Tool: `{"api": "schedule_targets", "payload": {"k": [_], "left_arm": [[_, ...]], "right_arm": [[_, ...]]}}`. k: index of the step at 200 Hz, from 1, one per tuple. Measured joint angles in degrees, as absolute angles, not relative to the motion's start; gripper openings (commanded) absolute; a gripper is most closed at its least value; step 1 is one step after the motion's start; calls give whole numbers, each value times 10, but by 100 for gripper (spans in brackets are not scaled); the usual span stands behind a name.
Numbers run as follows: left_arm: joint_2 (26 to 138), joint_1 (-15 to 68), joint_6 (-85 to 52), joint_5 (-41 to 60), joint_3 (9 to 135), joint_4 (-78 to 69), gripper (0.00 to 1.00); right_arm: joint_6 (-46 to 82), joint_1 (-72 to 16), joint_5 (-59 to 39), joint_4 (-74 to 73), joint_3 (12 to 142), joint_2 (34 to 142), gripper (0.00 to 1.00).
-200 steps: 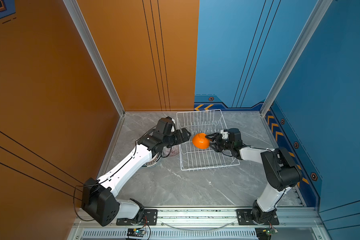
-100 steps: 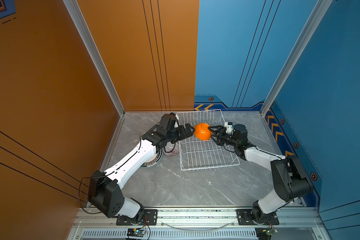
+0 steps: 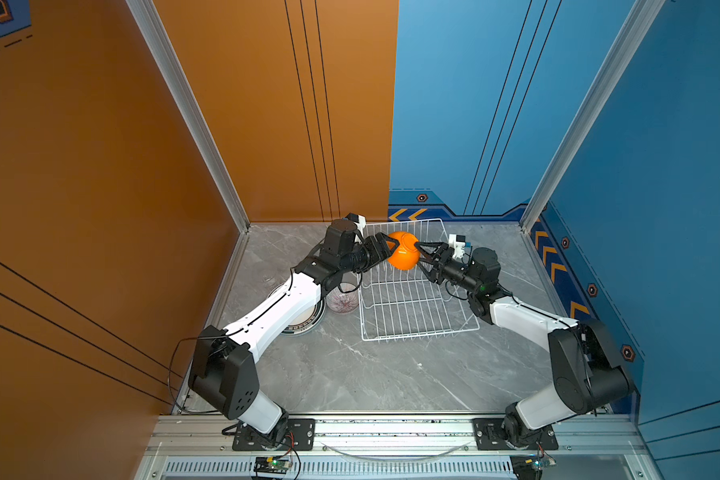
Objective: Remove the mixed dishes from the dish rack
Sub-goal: 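Lift the orange bowl up and grasp it with the left gripper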
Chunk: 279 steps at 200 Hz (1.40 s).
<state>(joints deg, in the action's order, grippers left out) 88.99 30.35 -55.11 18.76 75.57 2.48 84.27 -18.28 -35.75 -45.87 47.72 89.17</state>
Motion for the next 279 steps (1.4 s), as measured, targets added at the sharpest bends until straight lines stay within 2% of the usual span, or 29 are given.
{"api": "schedule_targets", "payload": {"k": [48, 105, 113, 118, 148, 152, 157, 180, 279], "left_arm": [[899, 302, -583, 205, 748, -61, 49], [903, 299, -604, 226, 742, -131, 34], [905, 298, -607, 228, 740, -140, 19], [906, 298, -608, 229, 740, -145, 14], [912, 296, -615, 238, 739, -165, 10], [912, 296, -616, 239, 739, -166, 8], [912, 296, -616, 239, 739, -168, 0], [912, 296, -620, 241, 739, -173, 0], [912, 299, -622, 245, 739, -189, 0]], "right_arm": [[884, -194, -344, -524, 477, 912, 55], [925, -192, -323, -558, 477, 912, 55], [928, -192, -320, -560, 477, 912, 55], [930, -192, -318, -561, 477, 912, 55], [942, -191, -312, -563, 477, 912, 55], [944, -191, -312, -564, 477, 912, 55], [946, -191, -312, -564, 477, 912, 56], [951, -191, -310, -567, 477, 912, 58], [952, -198, -320, -601, 477, 939, 80]]}}
